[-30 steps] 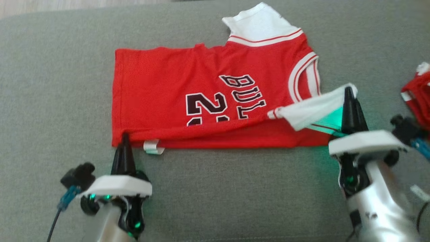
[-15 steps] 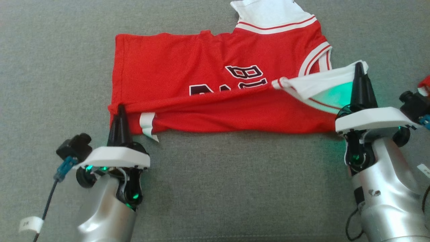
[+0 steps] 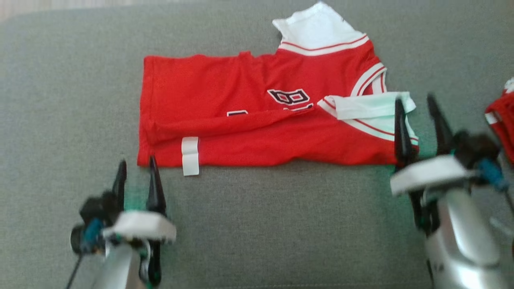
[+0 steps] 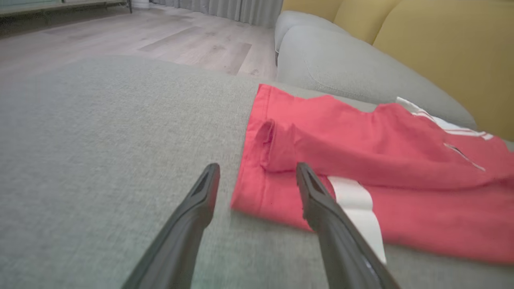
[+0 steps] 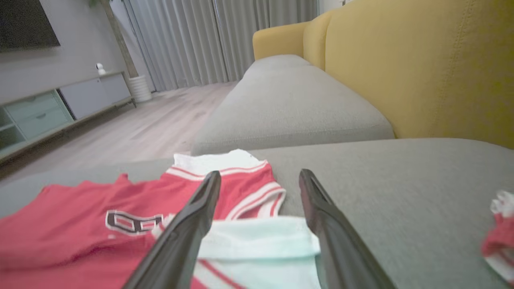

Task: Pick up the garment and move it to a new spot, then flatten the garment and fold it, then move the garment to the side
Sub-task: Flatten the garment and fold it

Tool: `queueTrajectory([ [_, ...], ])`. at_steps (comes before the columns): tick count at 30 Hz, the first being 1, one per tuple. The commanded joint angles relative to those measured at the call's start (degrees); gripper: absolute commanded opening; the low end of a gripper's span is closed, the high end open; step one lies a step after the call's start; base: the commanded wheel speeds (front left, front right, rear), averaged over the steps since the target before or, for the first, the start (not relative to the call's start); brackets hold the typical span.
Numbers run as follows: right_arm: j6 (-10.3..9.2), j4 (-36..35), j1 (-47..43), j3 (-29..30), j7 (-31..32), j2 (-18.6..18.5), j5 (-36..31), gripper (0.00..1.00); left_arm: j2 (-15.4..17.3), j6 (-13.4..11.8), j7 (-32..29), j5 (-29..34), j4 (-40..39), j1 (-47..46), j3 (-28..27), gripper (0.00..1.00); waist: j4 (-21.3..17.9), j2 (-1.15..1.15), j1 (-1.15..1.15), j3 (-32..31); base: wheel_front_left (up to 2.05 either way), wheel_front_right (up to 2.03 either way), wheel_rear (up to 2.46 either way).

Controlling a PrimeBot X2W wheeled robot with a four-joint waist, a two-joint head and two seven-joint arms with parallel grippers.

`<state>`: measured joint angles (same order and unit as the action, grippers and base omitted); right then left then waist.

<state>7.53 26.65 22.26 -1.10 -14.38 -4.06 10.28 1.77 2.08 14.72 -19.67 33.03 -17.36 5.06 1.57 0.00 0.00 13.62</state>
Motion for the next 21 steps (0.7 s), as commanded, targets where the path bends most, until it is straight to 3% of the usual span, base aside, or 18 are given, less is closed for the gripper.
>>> queueTrajectory([
  [1, -0.04, -2.11, -2.55, -0.58, -0.62, 0.67, -1.8, 1.0, 1.1, -0.45, 0.28, 2.73, -2.91, 2.15, -2.53, 1.0, 0.19, 0.0, 0.0, -2.07, 0.0, 0.0, 0.0],
  [10, -0.04, -1.39, -12.2, 1.46, -0.62, 1.14, -3.61, 1.0, 1.1, -0.91, 0.28, 8.58, -6.83, 12.57, -2.73, 1.0, 0.38, 0.0, 0.0, -8.28, 0.0, 0.0, 0.0],
  [21, -0.04, -0.38, -16.65, -0.08, -0.62, 1.17, -1.87, 1.0, 1.1, -2.25, 0.28, 7.95, -8.83, 18.37, -1.1, 1.0, -0.03, 0.0, 0.0, -10.78, 0.0, 0.0, 0.0],
])
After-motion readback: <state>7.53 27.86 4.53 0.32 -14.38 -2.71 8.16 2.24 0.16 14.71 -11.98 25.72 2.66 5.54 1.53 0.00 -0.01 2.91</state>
